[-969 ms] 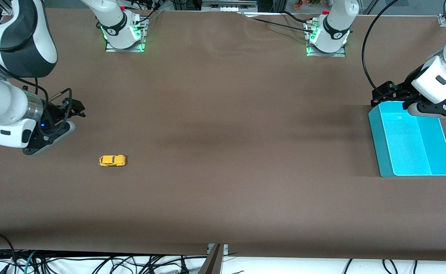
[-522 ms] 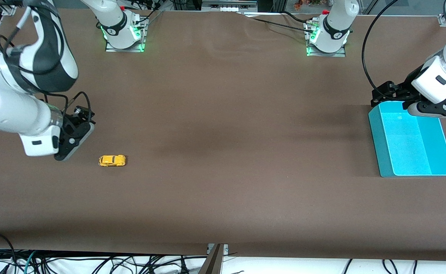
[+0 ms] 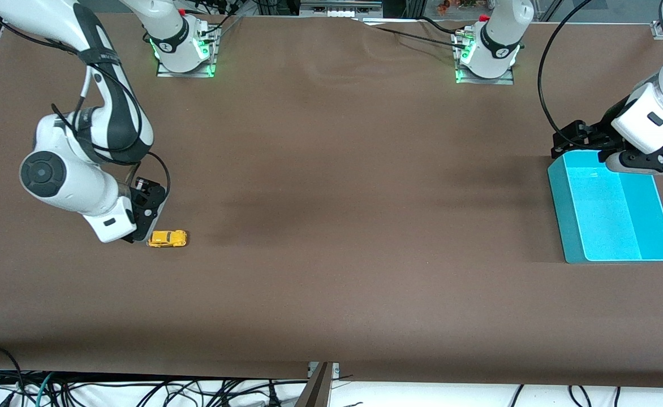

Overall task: Wind and store yellow beetle car
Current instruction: 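Reach the right gripper down over the yellow beetle car, then close the right gripper on the yellow car and lift it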

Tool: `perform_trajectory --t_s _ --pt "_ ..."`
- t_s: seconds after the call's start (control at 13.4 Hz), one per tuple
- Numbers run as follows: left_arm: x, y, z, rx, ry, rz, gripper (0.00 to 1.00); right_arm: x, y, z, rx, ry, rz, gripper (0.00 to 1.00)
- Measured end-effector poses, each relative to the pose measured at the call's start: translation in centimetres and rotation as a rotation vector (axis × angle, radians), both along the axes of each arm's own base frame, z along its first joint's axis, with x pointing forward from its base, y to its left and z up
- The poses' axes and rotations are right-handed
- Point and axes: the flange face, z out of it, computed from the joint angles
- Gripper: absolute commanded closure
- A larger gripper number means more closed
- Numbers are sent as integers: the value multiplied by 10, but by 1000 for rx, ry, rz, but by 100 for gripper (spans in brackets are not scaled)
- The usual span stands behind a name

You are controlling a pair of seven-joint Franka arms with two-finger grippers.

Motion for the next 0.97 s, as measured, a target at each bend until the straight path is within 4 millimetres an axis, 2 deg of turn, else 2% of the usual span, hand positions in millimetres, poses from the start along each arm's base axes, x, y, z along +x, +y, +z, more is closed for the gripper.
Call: perform_trajectory --t_s 0.22,0.45,0.97 --pt "0 0 0 0 0 0 0 -10 -16 -34 14 -44 123 0" --pt "0 0 0 0 0 0 0 -10 -32 -57 21 -70 204 0" --pt "0 0 0 0 2 0 0 -4 -41 -99 34 -118 307 0"
